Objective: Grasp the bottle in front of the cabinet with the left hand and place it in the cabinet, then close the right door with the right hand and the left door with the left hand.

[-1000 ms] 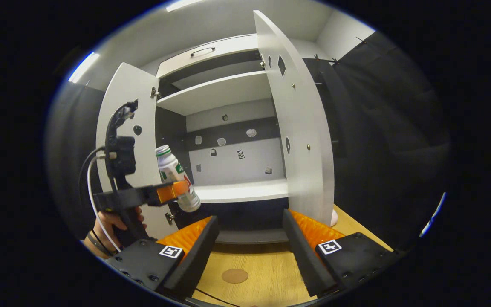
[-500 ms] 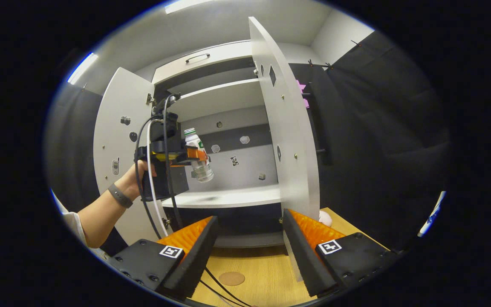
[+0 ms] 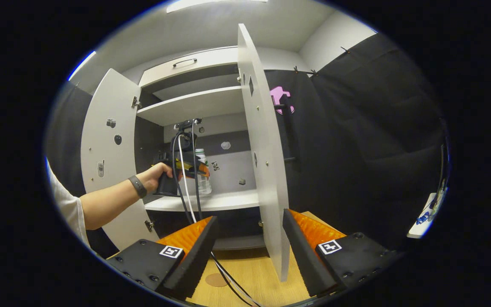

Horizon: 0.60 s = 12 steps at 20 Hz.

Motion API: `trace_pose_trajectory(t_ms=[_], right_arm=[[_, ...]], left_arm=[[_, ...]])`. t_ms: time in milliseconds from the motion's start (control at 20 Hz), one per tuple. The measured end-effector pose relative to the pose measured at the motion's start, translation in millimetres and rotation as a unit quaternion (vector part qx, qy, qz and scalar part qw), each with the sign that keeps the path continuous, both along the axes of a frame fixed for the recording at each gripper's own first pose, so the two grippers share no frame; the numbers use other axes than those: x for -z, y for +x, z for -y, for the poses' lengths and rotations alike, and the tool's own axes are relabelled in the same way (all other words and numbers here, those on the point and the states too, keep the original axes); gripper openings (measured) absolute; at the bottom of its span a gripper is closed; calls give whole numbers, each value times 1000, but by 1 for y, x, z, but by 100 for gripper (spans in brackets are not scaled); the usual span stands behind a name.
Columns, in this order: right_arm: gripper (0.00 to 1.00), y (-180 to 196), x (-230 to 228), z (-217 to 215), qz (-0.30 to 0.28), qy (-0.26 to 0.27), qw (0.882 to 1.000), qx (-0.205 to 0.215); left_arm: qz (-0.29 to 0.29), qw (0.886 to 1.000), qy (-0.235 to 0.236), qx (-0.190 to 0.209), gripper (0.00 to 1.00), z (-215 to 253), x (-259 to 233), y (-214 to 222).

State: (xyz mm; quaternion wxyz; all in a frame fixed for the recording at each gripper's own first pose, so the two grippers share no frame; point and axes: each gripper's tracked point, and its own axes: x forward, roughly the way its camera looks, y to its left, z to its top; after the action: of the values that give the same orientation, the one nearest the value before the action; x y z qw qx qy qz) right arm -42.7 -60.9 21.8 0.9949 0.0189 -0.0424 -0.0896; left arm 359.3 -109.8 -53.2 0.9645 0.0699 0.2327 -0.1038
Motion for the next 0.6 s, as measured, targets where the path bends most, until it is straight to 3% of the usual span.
trace_pose_trajectory(t_ms=[200, 600], right_arm=[[99, -9, 0, 21, 2, 0, 999, 32], [99, -15, 7, 46, -6, 4, 998, 69]], left_arm=[[-29, 999, -6, -16, 72, 0, 20, 3], [-16, 999, -29, -20, 76, 2, 20, 9]])
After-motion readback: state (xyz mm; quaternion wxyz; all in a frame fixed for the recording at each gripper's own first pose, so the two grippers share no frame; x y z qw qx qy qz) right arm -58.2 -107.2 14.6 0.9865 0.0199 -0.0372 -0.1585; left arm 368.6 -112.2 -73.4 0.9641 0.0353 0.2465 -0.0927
